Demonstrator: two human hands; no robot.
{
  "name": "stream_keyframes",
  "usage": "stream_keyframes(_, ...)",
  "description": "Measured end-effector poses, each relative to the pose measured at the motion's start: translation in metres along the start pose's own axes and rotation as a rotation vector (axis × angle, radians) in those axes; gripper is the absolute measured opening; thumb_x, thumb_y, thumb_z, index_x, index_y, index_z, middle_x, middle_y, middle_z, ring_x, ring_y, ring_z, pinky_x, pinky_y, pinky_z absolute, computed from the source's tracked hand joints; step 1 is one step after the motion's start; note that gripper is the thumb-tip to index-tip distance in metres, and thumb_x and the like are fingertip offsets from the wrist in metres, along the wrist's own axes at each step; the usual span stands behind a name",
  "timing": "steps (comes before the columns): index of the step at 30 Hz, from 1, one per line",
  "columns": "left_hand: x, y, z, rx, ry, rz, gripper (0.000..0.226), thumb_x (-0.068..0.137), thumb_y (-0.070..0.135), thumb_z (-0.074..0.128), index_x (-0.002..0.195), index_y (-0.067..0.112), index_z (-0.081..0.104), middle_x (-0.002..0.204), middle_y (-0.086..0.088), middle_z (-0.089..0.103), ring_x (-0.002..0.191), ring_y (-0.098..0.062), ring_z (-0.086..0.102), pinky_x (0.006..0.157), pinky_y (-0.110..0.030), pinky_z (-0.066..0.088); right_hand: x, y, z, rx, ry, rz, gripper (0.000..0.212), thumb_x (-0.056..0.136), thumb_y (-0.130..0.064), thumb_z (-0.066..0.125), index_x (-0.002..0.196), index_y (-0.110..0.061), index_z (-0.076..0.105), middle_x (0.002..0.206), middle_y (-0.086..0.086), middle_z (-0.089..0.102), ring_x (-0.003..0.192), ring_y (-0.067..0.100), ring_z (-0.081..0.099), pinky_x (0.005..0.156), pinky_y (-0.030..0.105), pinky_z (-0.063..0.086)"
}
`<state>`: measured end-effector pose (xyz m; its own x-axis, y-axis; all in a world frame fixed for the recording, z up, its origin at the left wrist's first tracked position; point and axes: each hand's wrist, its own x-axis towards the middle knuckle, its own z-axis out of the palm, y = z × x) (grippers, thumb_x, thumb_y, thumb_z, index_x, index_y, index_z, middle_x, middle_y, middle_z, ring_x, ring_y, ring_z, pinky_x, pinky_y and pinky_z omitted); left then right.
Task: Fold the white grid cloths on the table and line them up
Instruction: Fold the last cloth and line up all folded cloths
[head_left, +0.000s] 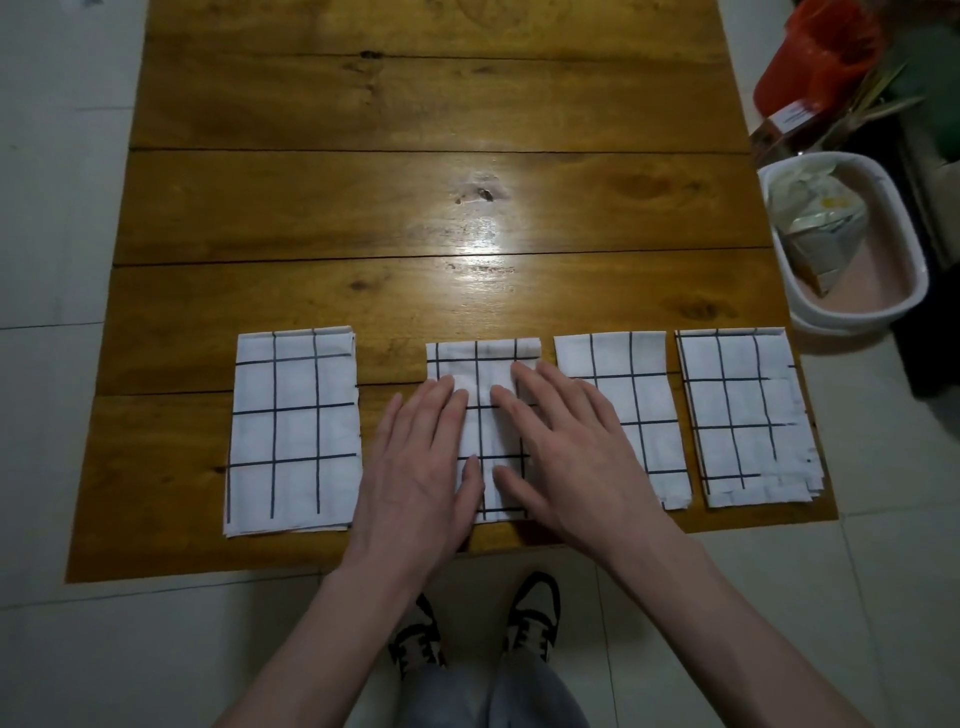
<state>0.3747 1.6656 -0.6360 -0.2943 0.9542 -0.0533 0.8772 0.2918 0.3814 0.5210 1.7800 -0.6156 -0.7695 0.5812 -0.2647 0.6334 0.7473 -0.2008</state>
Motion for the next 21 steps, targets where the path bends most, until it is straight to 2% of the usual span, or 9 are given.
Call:
stream_keyframes(6, -0.018, -0.011, -0.015, -0.057, 0.115, -0.055, 0.058, 0.098, 0.024, 0.06, 0.152, 0.007, 0.046, 0.154, -0.013, 0.05, 0.147, -0.027, 0.042, 0.123, -0.051, 0.035, 0.002, -0.027, -0.007, -0.016, 0.109, -0.051, 0.072, 0.098, -0.048, 0.062, 0.159, -0.02, 0.036, 0.168, 0.007, 0.031, 0.157, 0.025, 0.025, 0.124, 0.044, 0.025)
stream_keyframes(12, -0.044, -0.059, -0.037, -0.025, 0.19, -0.135, 0.043, 0.103, 0.017, 0.056, 0.144, 0.005, 0.054, 0.147, -0.014, 0.055, 0.141, -0.028, 0.047, 0.115, -0.055, 0.044, 0.013, -0.076, -0.001, 0.049, 0.075, -0.111, 0.068, 0.101, -0.048, 0.055, 0.16, -0.022, 0.032, 0.169, 0.005, 0.029, 0.157, 0.023, 0.024, 0.126, 0.045, 0.025)
stream_keyframes(17, -0.046, -0.097, -0.05, 0.056, 0.169, -0.183, 0.054, 0.095, 0.011, 0.065, 0.147, 0.004, 0.051, 0.148, -0.018, 0.053, 0.14, -0.033, 0.049, 0.11, -0.059, 0.048, 0.03, -0.115, 0.006, 0.043, 0.079, -0.136, 0.067, 0.1, -0.045, 0.056, 0.159, -0.02, 0.035, 0.166, 0.005, 0.035, 0.155, 0.024, 0.029, 0.125, 0.044, 0.022)
stream_keyframes(21, -0.043, -0.119, -0.047, 0.113, 0.102, -0.2, 0.059, 0.096, 0.013, 0.061, 0.152, 0.005, 0.046, 0.157, -0.02, 0.046, 0.147, -0.035, 0.044, 0.117, -0.056, 0.042, 0.048, -0.136, 0.016, 0.038, 0.074, -0.143, 0.069, 0.1, -0.043, 0.056, 0.159, -0.015, 0.035, 0.167, 0.008, 0.034, 0.156, 0.025, 0.028, 0.125, 0.048, 0.03)
